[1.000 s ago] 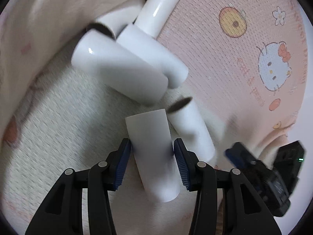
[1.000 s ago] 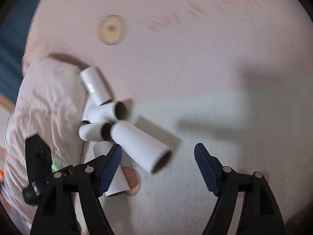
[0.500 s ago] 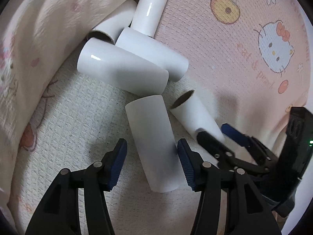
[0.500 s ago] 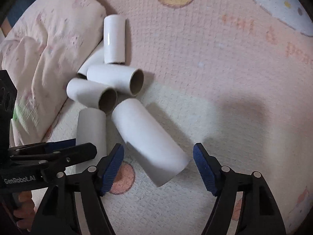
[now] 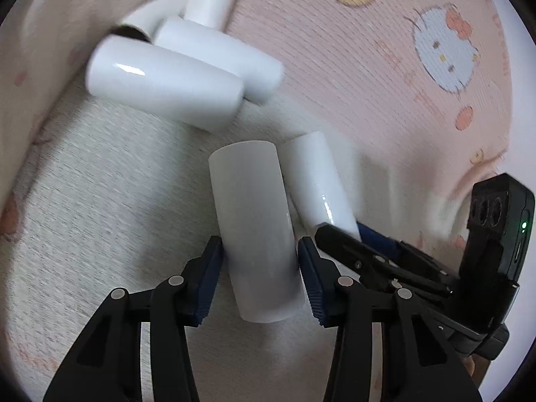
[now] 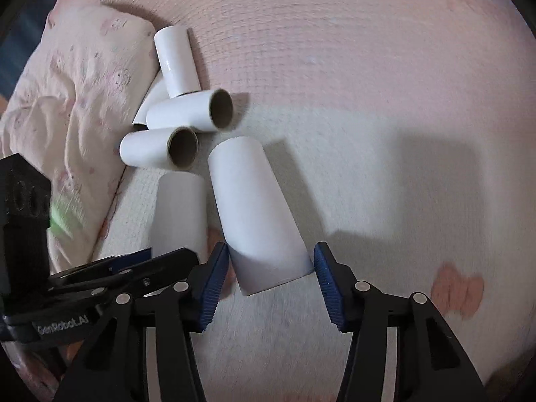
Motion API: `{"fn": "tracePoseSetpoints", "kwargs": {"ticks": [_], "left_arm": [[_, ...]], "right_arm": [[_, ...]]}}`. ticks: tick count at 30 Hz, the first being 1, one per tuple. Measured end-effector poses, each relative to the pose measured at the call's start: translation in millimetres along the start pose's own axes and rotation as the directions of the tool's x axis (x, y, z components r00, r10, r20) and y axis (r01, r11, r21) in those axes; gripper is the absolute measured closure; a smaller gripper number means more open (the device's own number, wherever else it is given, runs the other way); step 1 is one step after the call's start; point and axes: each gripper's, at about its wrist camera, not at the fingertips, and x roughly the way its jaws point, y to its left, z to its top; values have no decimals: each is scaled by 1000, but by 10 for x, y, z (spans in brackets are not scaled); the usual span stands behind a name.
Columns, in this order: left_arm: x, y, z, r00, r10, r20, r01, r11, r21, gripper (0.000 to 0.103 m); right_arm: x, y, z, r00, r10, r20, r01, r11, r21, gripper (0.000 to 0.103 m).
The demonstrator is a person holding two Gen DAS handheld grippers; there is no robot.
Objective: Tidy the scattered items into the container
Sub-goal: 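Lift the left gripper's tube while the right gripper closes on a lying white tube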
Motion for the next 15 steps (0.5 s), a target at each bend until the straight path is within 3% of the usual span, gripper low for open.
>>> {"fn": "tracePoseSetpoints", "kwargs": {"ticks": [4,6,8,11,15], "left_arm": [[84,-101,-124,997,-59,-42,60,998,26,53],[134,-169,-199,995,-71,-69,74,996,45,54],[179,-284,-266,994,-60,-86,68,994,82,55],[191,-421,-381,993,-31,-116,49,987,153,55],[222,-531,-527,988,13,-152,14,985,174,55]], "right_arm": [[-139,-144,-251,1000,0,10,0,997,78,53],[-228,-166,-374,999,-48,14,46,994,97,53],[-298,-110,-449,992,-122,9,121,989,82,53],[-406,-49,-732,988,-154,-11,154,987,53,53],[-561,-185,-997,977,-211,-40,213,975,58,53]]}}
